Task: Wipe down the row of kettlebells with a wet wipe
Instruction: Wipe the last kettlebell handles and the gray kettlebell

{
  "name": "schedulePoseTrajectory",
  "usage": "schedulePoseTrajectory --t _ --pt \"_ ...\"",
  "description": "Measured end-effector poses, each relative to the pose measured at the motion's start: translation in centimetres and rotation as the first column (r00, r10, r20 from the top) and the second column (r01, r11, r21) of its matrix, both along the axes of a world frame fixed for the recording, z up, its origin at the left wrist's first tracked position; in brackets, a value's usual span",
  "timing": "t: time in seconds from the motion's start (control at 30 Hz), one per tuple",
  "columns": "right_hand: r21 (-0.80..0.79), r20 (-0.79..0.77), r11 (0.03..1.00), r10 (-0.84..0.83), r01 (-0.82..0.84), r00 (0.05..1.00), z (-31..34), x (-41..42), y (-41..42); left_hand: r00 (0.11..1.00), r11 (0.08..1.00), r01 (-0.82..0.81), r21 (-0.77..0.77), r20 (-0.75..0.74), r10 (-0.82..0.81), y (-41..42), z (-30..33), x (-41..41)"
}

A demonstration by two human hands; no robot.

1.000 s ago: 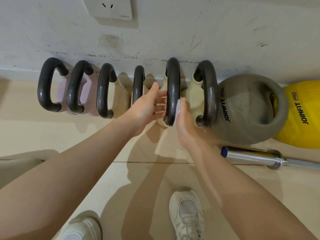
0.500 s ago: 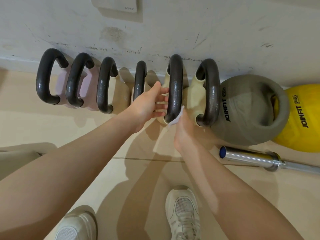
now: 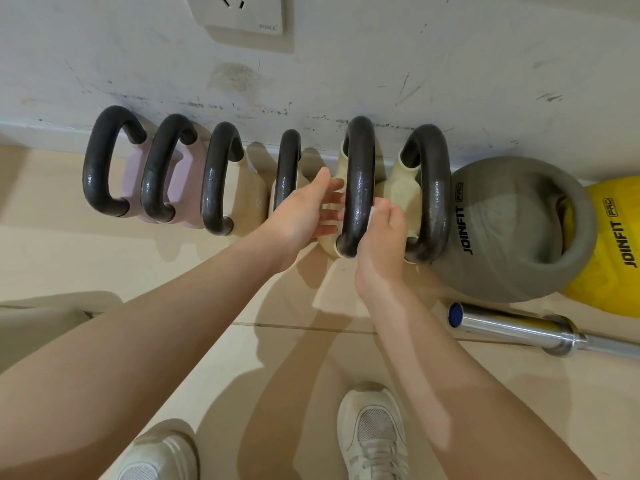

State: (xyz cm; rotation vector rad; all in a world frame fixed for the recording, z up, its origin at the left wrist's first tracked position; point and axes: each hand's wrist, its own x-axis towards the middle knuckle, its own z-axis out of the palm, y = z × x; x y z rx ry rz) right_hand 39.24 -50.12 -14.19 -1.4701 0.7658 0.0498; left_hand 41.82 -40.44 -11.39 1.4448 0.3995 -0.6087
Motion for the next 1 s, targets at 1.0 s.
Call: schedulePoseTrajectory --t 1.0 --pt "-0.251 0.343 0.711 0.700 -0.657 0.627 0.2 5.4 -3.4 0.983 0.982 0.173 -0.078 0.083 -0.167 -0.3 -1.5 3.1"
